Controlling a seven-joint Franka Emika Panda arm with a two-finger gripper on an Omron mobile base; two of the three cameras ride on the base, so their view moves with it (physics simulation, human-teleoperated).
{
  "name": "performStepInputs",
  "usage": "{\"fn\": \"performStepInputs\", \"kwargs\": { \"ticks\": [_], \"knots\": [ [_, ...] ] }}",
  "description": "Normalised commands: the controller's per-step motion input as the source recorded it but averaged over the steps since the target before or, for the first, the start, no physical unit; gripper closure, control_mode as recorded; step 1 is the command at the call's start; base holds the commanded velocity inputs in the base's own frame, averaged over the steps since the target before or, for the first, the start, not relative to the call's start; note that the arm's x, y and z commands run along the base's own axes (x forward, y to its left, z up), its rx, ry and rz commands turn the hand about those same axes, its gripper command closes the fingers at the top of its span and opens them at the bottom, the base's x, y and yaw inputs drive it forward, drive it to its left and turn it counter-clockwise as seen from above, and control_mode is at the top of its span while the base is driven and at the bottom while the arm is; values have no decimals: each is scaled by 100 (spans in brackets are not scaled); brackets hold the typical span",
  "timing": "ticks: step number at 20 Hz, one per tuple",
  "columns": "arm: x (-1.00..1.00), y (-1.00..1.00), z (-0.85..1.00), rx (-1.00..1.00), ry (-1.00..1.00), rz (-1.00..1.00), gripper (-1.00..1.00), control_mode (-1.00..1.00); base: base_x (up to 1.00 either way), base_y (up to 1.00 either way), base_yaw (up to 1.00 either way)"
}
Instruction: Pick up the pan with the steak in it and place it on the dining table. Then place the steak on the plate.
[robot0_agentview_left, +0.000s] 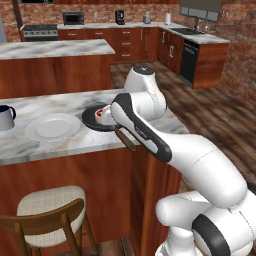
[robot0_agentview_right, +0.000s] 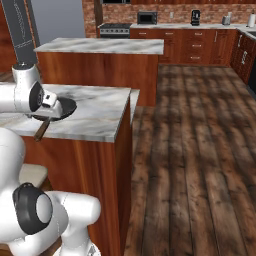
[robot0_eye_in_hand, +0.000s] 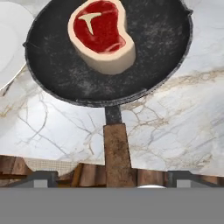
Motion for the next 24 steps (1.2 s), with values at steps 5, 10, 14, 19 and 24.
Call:
{"fn": "performStepInputs", "kwargs": {
  "ticks": [5, 10, 14, 19, 24],
  "knots": [
    [-25, 0, 29, 1, 4, -2, -100, -100, 0, 0, 0],
    [14, 0, 16, -1, 0, 0, -100, -100, 0, 0, 0],
    [56, 0, 5, -4, -1, 0, -100, -100, 0, 0, 0],
    [52, 0, 10, -5, -2, 0, -100, -100, 0, 0, 0],
    [38, 0, 3, -6, -1, 0, -100, -100, 0, 0, 0]
  ]
}}
